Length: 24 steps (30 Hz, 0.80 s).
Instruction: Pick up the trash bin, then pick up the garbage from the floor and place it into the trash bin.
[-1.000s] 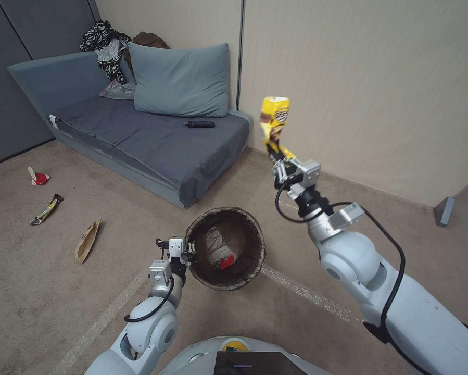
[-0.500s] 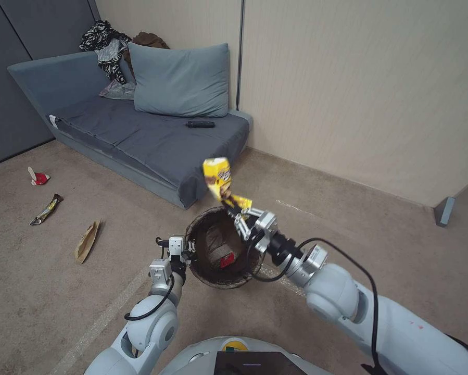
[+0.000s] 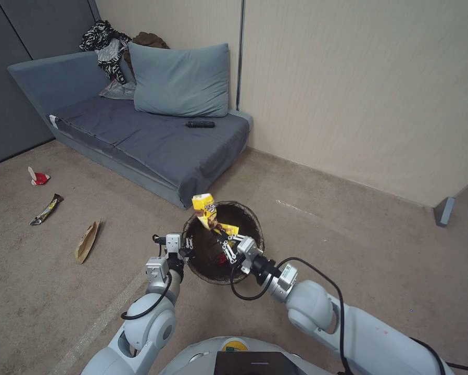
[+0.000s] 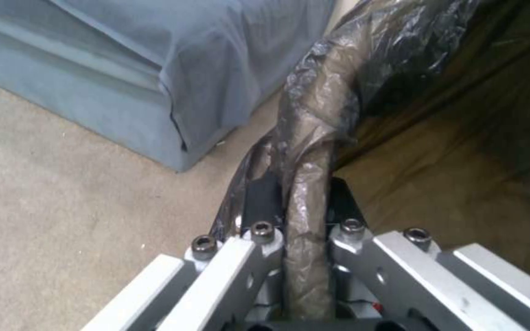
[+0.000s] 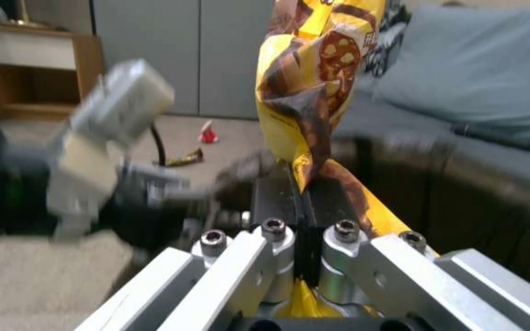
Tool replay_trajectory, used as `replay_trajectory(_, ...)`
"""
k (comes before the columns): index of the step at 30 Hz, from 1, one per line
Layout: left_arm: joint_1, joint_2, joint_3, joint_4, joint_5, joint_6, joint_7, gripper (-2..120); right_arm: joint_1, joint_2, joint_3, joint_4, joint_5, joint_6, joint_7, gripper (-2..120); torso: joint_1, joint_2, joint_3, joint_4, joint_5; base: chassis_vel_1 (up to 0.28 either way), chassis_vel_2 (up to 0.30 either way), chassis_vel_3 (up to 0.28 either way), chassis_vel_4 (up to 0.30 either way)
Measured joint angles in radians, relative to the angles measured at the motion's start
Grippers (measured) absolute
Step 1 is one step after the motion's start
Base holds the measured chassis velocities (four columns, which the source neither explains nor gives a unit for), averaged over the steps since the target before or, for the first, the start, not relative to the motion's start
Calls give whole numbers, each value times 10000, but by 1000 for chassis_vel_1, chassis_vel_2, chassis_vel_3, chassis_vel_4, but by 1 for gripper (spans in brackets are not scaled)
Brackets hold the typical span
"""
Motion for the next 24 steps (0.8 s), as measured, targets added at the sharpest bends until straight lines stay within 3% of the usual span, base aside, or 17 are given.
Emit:
replay_trajectory(15,-43,2,-48,-63,-81,-29,-27,2,392,286,-677,-1266,-332,-7,356,1,0,0,2,1,-1,0,0,0,0)
replay_trajectory(21,-97,-37,-50,-38,-107,-33,-36,2,483,332,-833,-1304,-328,-290,765,30,0,0,1,1,-1,0,0,0,0)
replay_trajectory(24,-112,-50,-48,-18,-112,-33,-39,2,488,321,-834,-1269,-316,-373,893,37,0,0,1,0,-1,0,0,0,0)
